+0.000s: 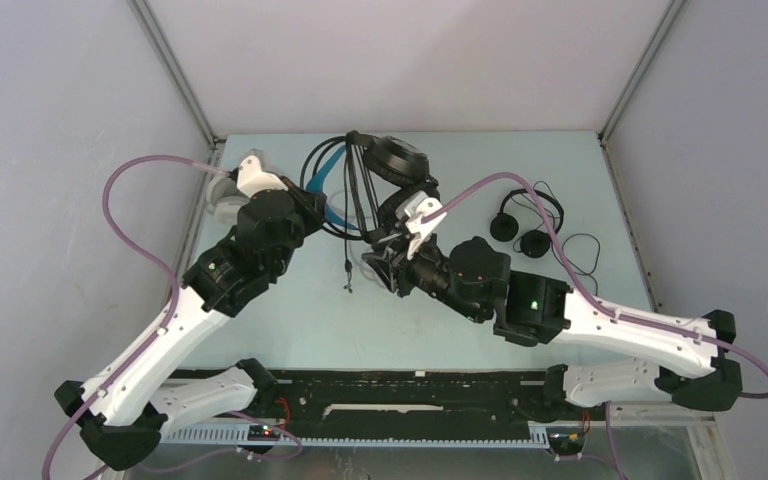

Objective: Wrap the headphones
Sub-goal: Wrap the headphones cable around the headphones.

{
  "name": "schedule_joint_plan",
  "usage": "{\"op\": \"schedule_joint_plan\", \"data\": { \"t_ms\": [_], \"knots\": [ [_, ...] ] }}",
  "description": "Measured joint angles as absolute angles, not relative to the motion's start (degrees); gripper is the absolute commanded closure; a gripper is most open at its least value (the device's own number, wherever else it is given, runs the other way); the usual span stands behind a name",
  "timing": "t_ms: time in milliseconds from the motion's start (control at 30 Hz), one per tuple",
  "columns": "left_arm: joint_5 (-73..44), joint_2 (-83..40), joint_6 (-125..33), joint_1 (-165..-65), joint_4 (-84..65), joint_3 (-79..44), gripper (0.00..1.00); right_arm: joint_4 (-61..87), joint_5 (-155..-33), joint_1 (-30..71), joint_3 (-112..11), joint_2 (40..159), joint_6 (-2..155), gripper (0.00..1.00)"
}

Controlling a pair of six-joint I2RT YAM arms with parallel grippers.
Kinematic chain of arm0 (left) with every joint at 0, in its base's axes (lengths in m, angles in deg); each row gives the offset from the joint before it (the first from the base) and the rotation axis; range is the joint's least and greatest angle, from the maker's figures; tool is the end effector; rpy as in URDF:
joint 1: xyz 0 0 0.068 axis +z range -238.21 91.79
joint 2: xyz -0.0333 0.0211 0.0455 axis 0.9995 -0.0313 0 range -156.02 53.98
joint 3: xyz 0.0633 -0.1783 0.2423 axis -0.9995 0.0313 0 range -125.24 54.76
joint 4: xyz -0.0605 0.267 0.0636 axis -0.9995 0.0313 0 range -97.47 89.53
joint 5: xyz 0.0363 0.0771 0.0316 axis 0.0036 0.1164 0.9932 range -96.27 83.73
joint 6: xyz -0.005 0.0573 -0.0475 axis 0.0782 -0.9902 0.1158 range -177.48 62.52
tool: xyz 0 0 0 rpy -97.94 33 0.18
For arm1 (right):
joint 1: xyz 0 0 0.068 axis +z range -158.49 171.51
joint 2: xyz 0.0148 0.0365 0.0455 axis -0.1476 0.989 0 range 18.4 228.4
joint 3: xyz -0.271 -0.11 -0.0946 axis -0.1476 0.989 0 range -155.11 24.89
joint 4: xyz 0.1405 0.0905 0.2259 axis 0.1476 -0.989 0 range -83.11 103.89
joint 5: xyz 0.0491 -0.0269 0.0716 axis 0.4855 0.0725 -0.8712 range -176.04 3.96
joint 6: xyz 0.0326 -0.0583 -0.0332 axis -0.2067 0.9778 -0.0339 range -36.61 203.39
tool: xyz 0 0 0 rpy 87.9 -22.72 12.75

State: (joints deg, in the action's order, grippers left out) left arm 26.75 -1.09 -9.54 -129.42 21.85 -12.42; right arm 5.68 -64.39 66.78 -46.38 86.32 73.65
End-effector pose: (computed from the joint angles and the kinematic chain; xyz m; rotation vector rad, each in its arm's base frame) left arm 0.1855 -0.1170 0.4361 -0.5024 1.7883 -0.5557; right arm 0.0988 0.2851 0.4553 -0.6642 1.5804 0.8099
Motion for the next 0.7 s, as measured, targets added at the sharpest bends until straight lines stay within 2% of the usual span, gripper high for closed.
{"op": "schedule_joint_plan", "data": {
  "t_ms": [167, 333, 700],
  "knots": [
    [28.04, -1.20, -10.94, -129.42, 23.25, -12.53, 1.00, 10.05, -66.89, 66.82, -36.43, 80.31, 72.34, 0.62],
    [28.26, -2.80, -11.92, -129.42, 25.31, -15.98, 1.00, 18.90, -68.74, 67.15, -25.55, 75.96, 76.28, 0.47],
    [27.77, -3.67, -12.05, -129.38, 26.75, -22.02, 1.00, 46.18, -71.74, 66.97, -6.60, 80.27, 91.07, 0.37]
  ]
}}
